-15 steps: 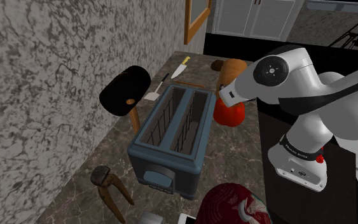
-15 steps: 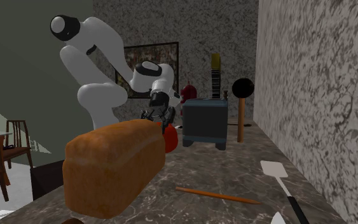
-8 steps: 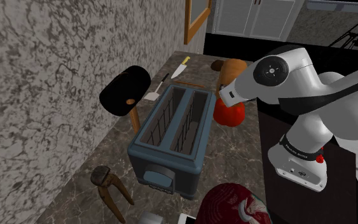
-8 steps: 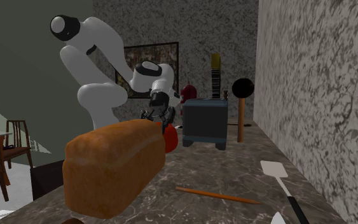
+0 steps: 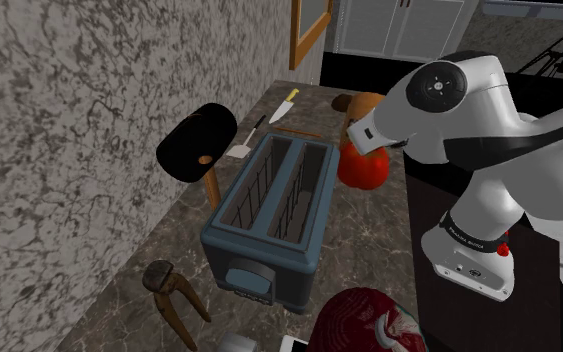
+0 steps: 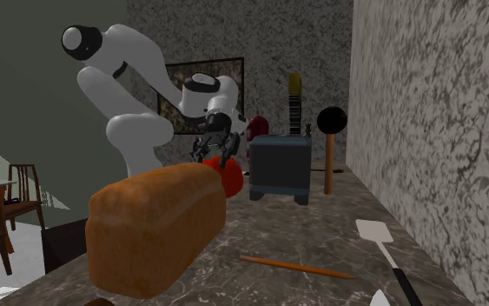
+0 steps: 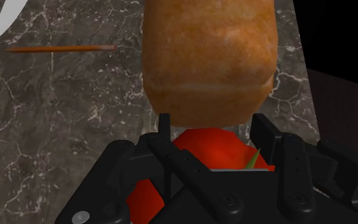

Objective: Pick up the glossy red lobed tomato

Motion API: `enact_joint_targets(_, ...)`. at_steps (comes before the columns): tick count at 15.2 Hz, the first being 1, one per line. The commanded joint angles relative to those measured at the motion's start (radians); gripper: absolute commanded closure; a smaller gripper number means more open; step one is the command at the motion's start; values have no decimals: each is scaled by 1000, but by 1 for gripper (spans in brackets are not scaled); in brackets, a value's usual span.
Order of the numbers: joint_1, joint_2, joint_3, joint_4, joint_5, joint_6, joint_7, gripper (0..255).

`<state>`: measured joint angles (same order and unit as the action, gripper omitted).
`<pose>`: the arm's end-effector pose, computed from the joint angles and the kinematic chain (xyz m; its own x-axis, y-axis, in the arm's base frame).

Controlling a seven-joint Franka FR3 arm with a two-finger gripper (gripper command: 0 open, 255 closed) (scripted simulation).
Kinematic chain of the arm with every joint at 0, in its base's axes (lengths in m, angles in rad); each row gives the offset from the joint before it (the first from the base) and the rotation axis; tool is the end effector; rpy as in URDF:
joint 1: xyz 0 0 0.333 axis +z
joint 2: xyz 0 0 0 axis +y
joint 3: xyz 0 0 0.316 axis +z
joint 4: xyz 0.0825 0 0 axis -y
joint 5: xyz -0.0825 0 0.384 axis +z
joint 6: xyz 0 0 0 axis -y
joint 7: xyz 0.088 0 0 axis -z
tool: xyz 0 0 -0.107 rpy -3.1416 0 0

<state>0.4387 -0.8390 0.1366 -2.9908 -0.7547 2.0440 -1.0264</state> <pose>0.2511 0.1067 0.3628 -0.2302 0.6997 -0.6763 0.9017 0.4147 0.1221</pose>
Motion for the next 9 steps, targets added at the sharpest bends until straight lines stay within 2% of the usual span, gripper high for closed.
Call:
enact_joint_targets(1, 8, -27, -4, 11, 14, -30, -28, 255)
enact_joint_targets(9, 22, -76, -8, 62, 44, -110, -97, 255)
